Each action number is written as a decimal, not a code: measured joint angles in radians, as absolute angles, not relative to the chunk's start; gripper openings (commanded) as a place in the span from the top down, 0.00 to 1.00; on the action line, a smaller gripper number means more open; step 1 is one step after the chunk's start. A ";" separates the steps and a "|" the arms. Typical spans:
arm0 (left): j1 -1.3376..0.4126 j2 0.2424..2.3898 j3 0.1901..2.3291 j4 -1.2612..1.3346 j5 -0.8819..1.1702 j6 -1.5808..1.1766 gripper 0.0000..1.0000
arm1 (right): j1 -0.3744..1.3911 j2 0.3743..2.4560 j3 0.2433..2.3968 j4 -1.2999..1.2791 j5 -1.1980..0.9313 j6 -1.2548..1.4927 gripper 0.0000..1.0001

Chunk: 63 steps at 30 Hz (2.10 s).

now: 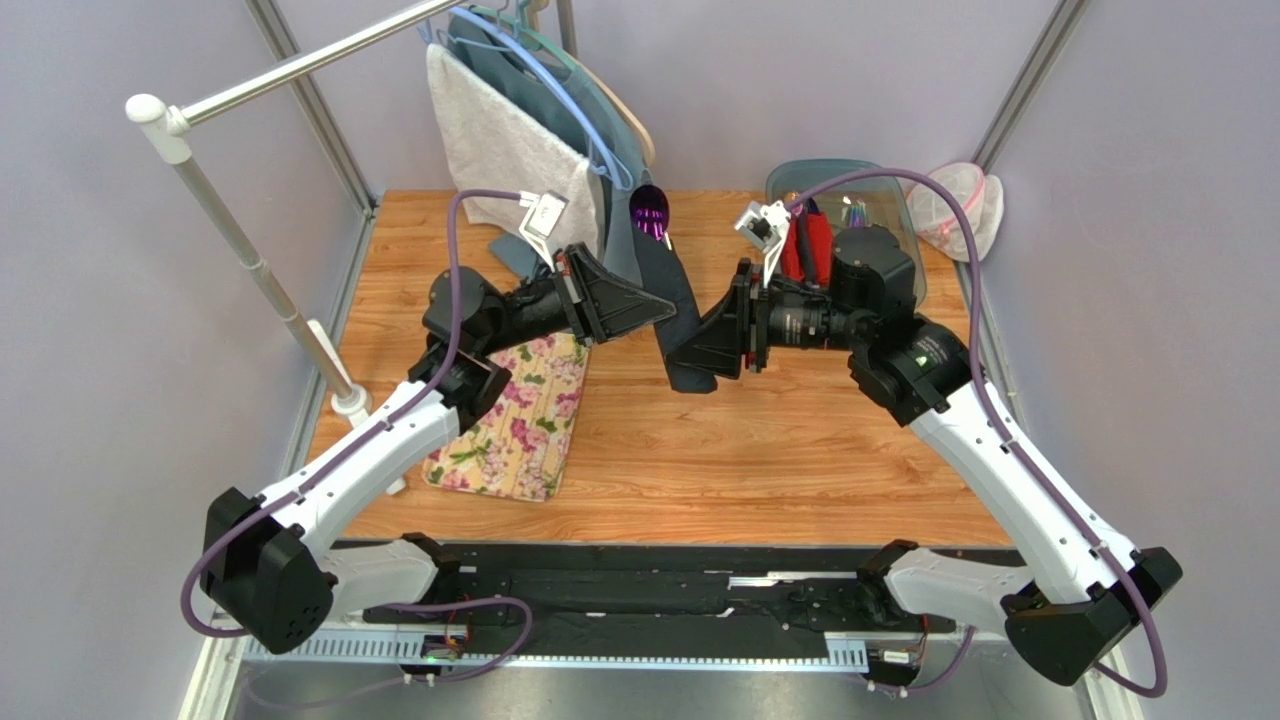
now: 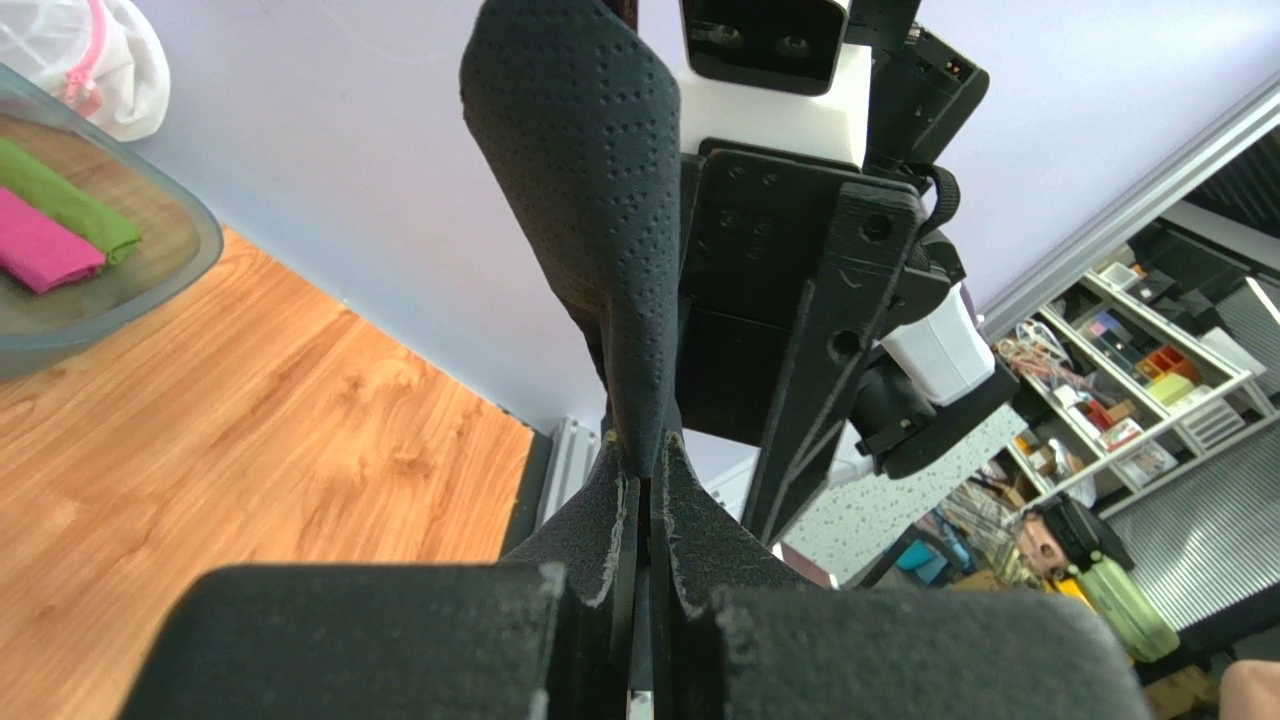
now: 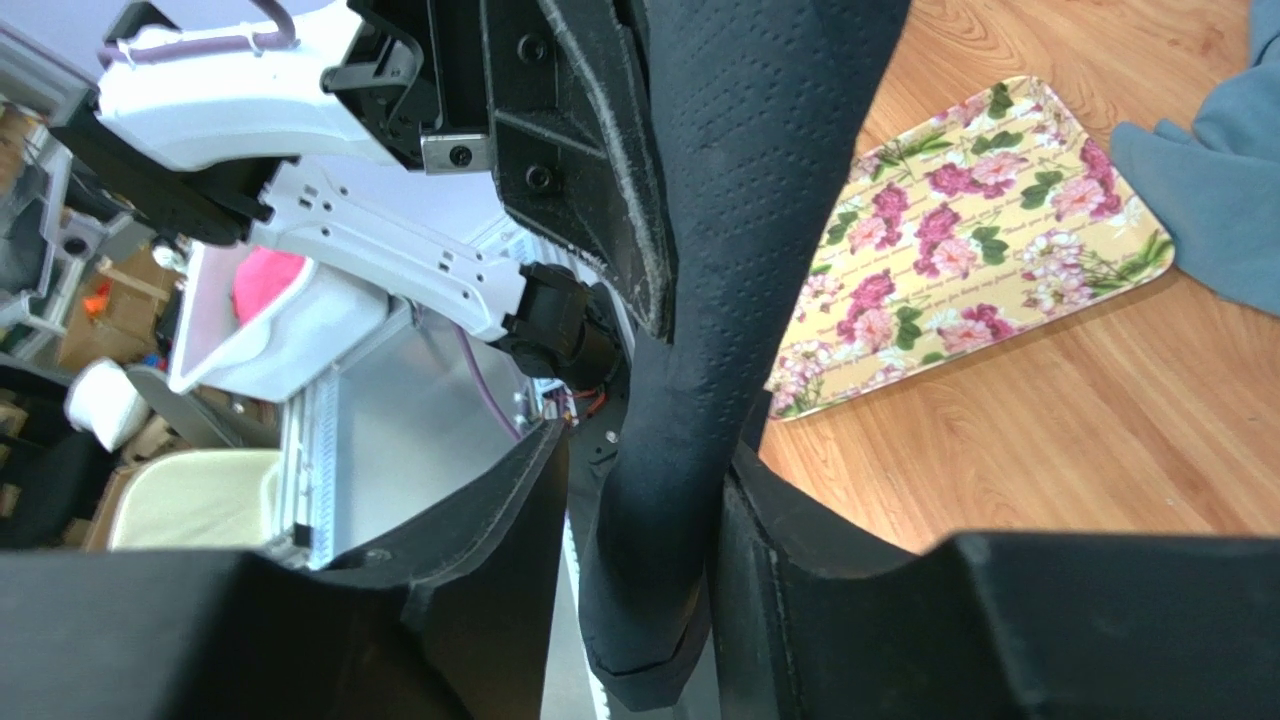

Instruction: Place the utensils on the paper napkin and roll it up

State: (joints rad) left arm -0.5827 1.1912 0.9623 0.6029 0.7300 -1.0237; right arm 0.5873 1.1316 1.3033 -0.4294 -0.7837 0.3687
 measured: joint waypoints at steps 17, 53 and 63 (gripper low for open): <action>-0.582 1.204 0.972 0.611 0.719 -1.008 0.62 | 0.548 1.145 1.303 -0.426 -0.780 0.386 1.00; -0.582 1.163 0.977 0.227 0.790 -0.542 0.14 | -0.292 1.728 1.638 -0.942 -0.831 -0.218 1.00; -0.546 1.236 0.985 0.090 0.808 -0.434 0.14 | -0.306 2.132 1.964 -0.937 -0.816 -0.200 1.00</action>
State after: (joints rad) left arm -0.5465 1.2358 0.9848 0.0902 0.8078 -0.4339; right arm -0.3058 2.1319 1.9644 -0.9367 -0.8162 -0.2001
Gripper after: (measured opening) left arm 0.861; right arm 0.090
